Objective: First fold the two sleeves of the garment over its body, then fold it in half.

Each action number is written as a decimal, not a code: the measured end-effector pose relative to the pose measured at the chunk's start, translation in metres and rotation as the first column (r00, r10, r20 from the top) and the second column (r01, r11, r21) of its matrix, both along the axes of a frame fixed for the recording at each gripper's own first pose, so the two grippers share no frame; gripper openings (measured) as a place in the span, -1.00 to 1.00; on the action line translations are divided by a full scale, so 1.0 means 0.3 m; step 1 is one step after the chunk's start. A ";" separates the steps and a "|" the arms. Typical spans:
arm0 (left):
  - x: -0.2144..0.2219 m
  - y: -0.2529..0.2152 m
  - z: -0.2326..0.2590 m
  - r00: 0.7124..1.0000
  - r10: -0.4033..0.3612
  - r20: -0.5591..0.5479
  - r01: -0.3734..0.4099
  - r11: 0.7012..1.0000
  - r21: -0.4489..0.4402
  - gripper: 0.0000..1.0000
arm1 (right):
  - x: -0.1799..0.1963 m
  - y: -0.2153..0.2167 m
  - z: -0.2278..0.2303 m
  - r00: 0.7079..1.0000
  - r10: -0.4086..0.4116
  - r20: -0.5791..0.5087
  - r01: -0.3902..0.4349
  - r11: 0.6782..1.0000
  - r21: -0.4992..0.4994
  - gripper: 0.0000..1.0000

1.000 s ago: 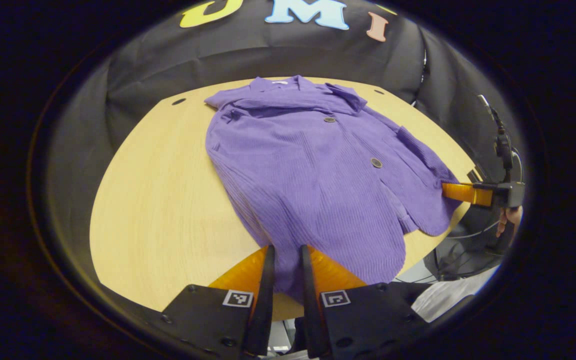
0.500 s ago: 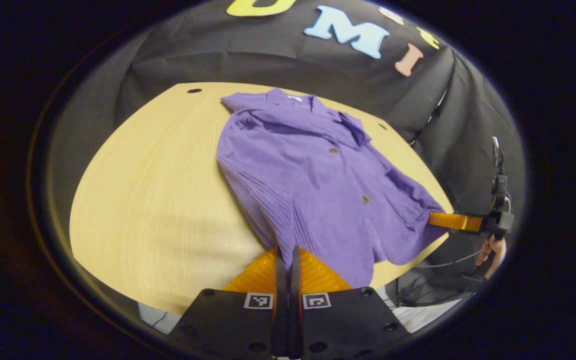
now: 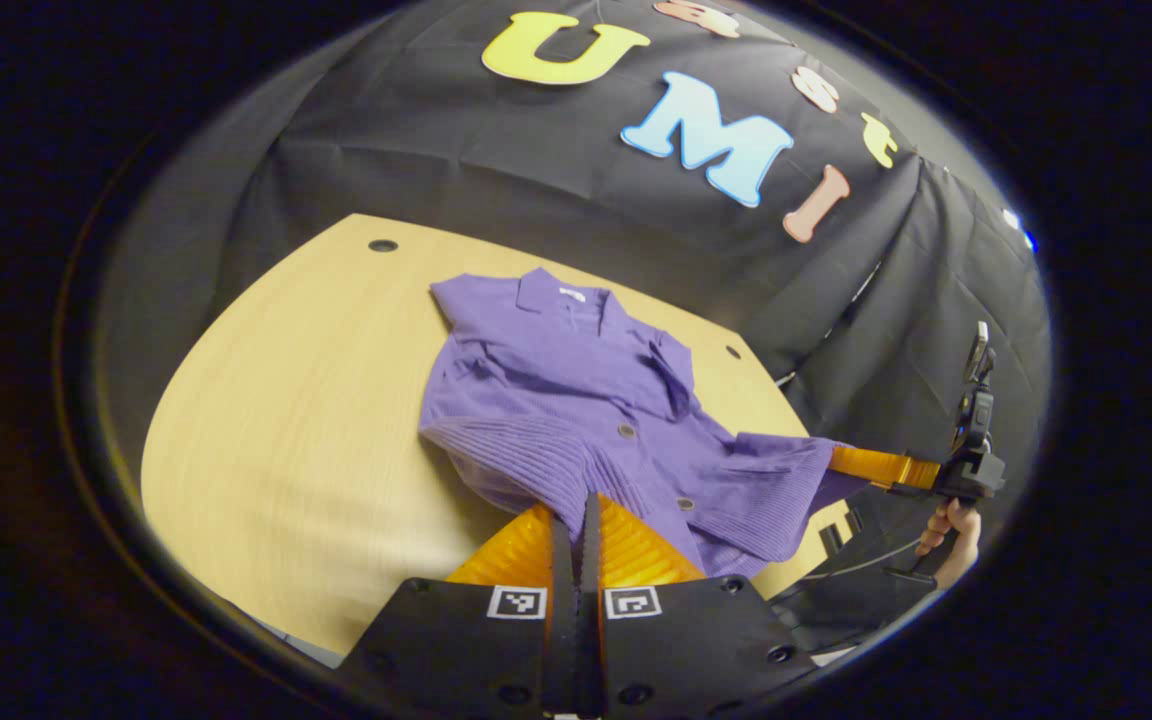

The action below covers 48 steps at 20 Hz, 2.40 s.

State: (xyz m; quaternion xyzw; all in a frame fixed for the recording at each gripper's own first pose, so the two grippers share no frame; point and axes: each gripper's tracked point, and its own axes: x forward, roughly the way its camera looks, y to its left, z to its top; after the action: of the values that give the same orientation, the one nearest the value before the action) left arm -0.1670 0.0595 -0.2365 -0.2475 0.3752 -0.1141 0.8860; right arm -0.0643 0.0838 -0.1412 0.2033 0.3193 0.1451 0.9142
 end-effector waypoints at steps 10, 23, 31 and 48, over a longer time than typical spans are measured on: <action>0.406 0.042 0.081 0.995 0.072 0.071 -0.076 0.996 0.052 -0.85 | 0.415 0.028 0.178 0.995 0.044 0.090 -0.052 0.994 0.093 -0.91; 1.013 0.081 0.020 0.976 0.179 0.124 -0.191 0.978 0.089 -0.87 | 0.961 0.102 0.144 0.994 0.077 0.078 -0.088 0.984 0.153 -0.91; 1.265 0.106 -0.098 0.968 0.195 0.158 -0.223 0.956 0.188 -0.87 | 1.213 0.174 -0.003 0.996 0.076 0.049 -0.082 0.988 0.129 -0.91; 1.415 0.103 -0.365 0.966 0.216 0.141 -0.252 0.908 0.335 -0.86 | 1.405 0.235 -0.294 0.997 0.072 0.006 -0.072 0.997 -0.025 -0.89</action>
State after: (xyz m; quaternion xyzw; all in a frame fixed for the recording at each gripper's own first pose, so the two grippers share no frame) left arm 0.2575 0.0905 -0.3458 -0.1229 0.3117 0.0494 0.9409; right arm 0.3572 0.1544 -0.2296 0.1797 0.3250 0.1747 0.9119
